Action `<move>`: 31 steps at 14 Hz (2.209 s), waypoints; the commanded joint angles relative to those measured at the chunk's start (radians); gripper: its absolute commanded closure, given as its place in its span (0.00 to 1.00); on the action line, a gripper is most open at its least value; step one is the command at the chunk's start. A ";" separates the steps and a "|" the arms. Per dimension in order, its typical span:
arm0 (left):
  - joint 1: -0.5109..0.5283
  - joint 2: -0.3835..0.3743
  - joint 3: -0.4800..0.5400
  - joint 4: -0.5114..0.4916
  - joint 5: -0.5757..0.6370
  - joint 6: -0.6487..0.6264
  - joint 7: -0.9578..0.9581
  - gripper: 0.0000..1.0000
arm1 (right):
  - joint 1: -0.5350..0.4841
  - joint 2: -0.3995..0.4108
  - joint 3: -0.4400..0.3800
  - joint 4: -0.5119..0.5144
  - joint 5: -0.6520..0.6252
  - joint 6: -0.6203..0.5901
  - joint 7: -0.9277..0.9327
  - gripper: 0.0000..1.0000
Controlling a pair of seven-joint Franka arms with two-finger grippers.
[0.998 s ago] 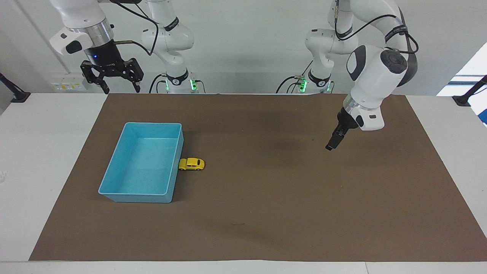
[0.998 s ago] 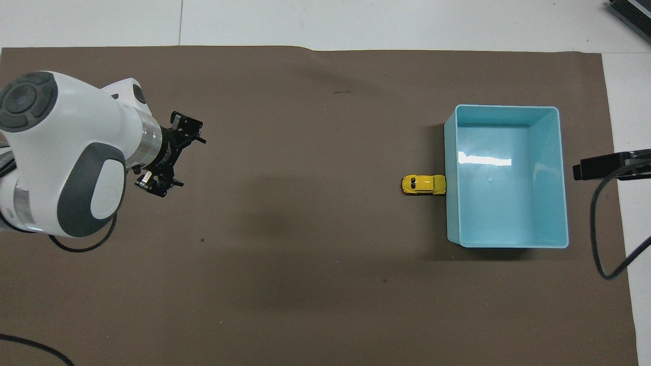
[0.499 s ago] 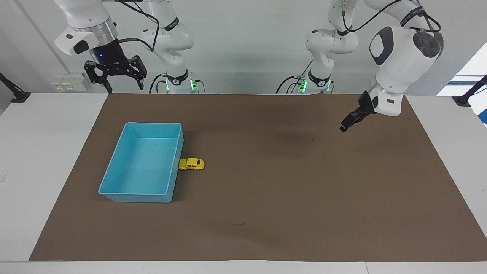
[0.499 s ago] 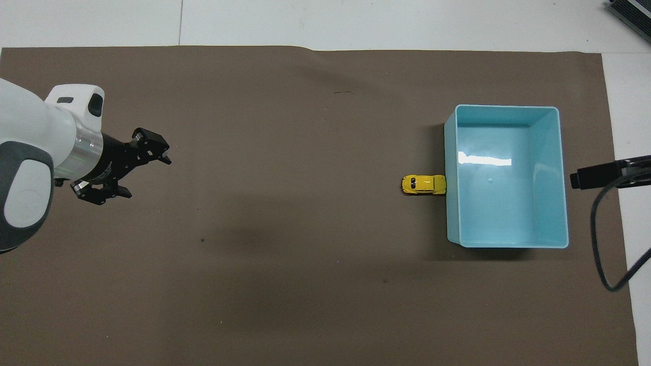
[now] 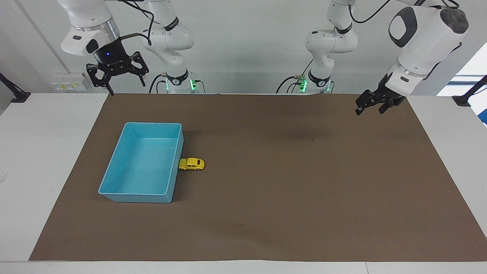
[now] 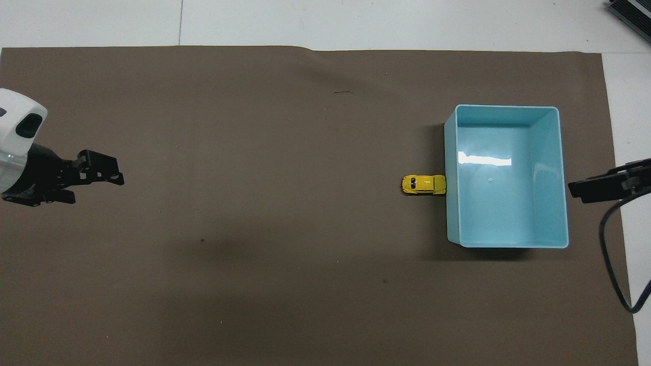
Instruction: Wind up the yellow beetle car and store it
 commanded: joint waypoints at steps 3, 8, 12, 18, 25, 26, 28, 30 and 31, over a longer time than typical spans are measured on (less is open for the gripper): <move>-0.007 -0.012 -0.018 0.095 0.118 -0.106 0.062 0.00 | -0.002 -0.017 0.024 -0.039 0.008 0.010 -0.224 0.00; -0.008 -0.027 -0.020 0.141 0.103 -0.129 0.059 0.00 | 0.012 -0.002 0.051 -0.054 0.011 0.038 -0.411 0.00; -0.004 -0.044 -0.015 0.134 0.095 -0.133 0.061 0.00 | 0.016 0.024 0.060 -0.065 0.029 0.061 -0.550 0.00; 0.005 -0.042 -0.006 0.140 0.095 -0.133 0.061 0.00 | 0.028 0.087 0.089 -0.075 0.028 0.113 -0.730 0.00; -0.004 -0.038 -0.009 0.147 0.095 -0.126 0.064 0.00 | 0.095 0.172 0.091 -0.080 0.026 0.209 -0.784 0.00; -0.005 -0.039 -0.012 0.149 0.095 -0.126 0.062 0.00 | 0.096 0.179 0.096 -0.080 0.026 0.216 -0.786 0.00; -0.002 -0.042 -0.014 0.155 0.095 -0.127 0.067 0.00 | 0.096 0.189 0.102 -0.083 0.025 0.217 -0.796 0.00; -0.004 -0.042 -0.014 0.155 0.094 -0.130 0.061 0.00 | 0.096 0.208 0.102 -0.089 0.012 0.219 -0.847 0.00; -0.004 -0.044 -0.014 0.154 0.094 -0.133 0.059 0.00 | 0.096 0.221 0.102 -0.092 0.012 0.239 -0.879 0.00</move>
